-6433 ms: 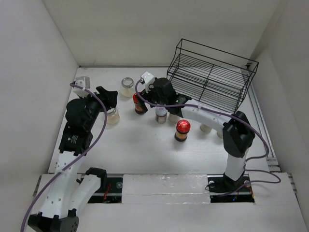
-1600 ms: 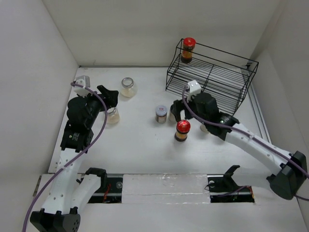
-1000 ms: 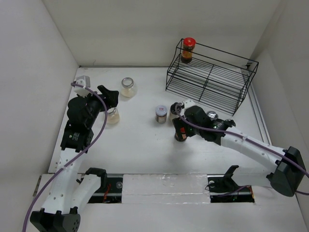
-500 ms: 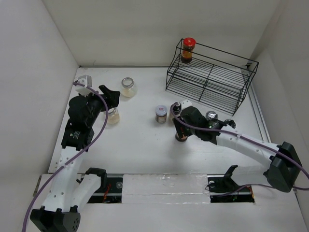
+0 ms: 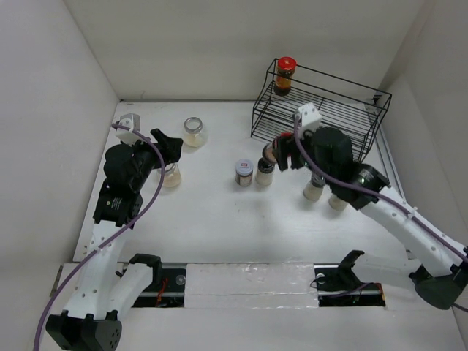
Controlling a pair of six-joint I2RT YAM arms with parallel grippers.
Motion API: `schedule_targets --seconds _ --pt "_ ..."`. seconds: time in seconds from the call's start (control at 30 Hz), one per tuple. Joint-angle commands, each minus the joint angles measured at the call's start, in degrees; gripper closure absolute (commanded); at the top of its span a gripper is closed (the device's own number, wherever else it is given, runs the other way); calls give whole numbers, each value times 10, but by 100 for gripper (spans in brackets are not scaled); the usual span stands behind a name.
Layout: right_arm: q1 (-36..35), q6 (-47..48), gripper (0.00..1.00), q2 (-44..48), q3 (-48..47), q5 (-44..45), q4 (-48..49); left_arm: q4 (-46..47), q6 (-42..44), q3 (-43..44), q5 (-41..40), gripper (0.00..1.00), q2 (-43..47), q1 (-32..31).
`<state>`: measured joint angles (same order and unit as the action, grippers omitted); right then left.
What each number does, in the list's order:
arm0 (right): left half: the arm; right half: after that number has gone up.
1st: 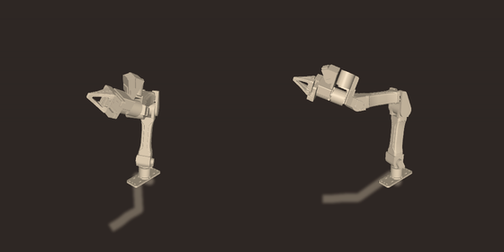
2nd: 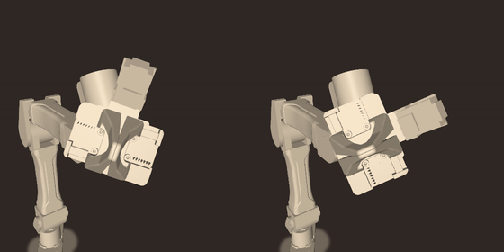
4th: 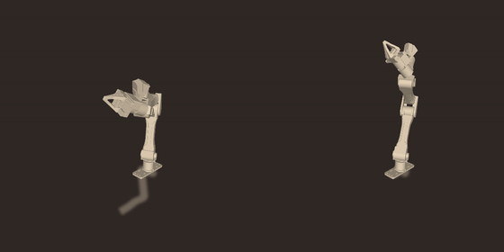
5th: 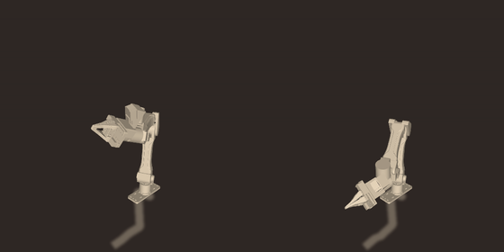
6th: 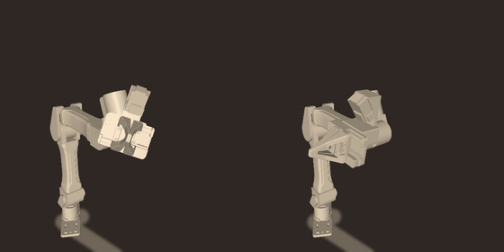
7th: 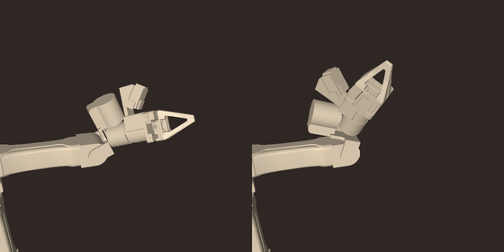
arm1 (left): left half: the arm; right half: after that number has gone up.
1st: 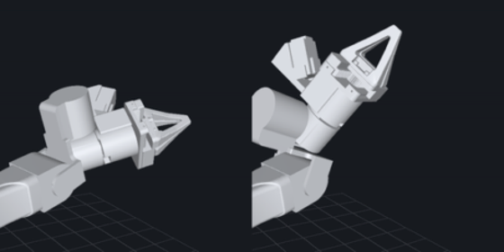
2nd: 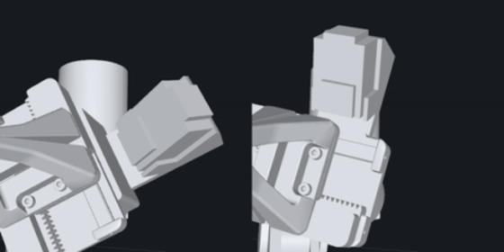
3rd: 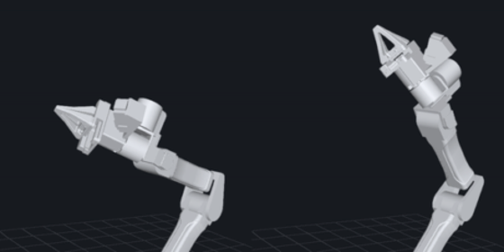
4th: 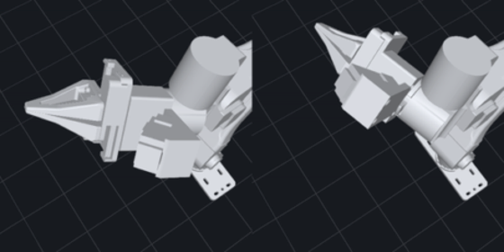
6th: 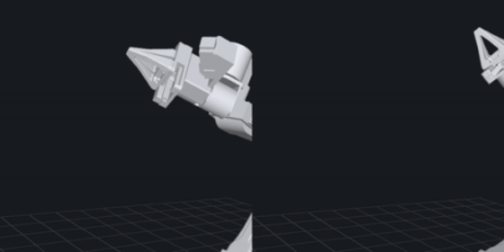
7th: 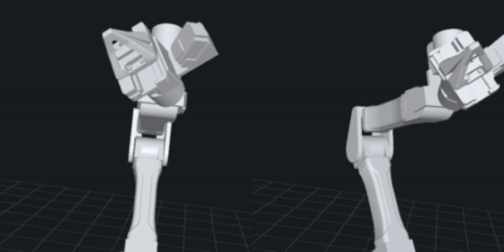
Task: Organize the condiment bottles
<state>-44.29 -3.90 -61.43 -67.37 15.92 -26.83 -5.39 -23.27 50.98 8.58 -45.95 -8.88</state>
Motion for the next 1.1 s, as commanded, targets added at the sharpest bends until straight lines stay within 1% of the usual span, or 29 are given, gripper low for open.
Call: schedule_targets --seconds 0.0,0.03,0.07,0.13,0.17,0.2,0.23,0.27,0.3,0.33,0.4,0.43,0.47,0.5,0.53,0.57,0.6,0.67,0.73,0.87,1.0,1.07 --pt "78 51 39 -53 -128 -16 161 28 -3 0 10 34 3 3" --pt "129 51 39 -72 -155 -50 169 28 -3 0 15 34 3 3" --pt "151 51 39 -89 -192 -62 183 28 -3 0 15 34 3 3" --pt "192 51 39 -140 -226 -98 235 28 -3 0 15 34 3 3" --pt "229 51 39 -161 -251 -109 235 28 -3 0 15 34 8 3" --pt "247 51 39 -185 -311 -116 235 28 -3 0 15 34 8 3" --pt "261 51 39 -235 -345 -116 235 28 -3 0 15 34 8 3" --pt "288 51 39 -261 -383 -134 208 28 -3 0 21 34 8 3" --pt "300 51 39 -286 -451 -146 195 28 -3 0 21 34 8 3" --pt "310 51 39 -329 -477 -151 189 28 -3 0 21 34 8 3" --pt "336 51 41 -370 -527 -151 171 28 2 0 21 34 8 3" --pt "344 51 41 -391 -579 -159 160 28 2 0 21 34 8 3" --pt "351 51 41 -431 -600 -159 154 28 2 0 21 34 8 3" --pt "363 51 41 -451 -623 -174 138 28 2 0 21 34 8 3" --pt "368 51 41 -470 -668 -179 127 28 2 0 21 34 8 3" --pt "368 51 41 -503 -687 -179 116 28 2 0 21 34 2 3" --pt "374 51 41 -516 -702 -186 101 28 2 0 15 34 2 3" --pt "380 51 42 -525 -711 -186 100 28 2 0 15 34 2 3" --pt "380 51 42 -530 -682 -193 115 28 2 0 15 34 -5 3" --pt "380 51 42 -525 -668 -200 115 28 8 0 15 34 -10 3" --pt "380 51 42 -502 -608 -207 135 28 8 0 21 34 -10 3" --pt "380 51 42 -502 -608 -207 135 28 8 0 21 34 -10 3"
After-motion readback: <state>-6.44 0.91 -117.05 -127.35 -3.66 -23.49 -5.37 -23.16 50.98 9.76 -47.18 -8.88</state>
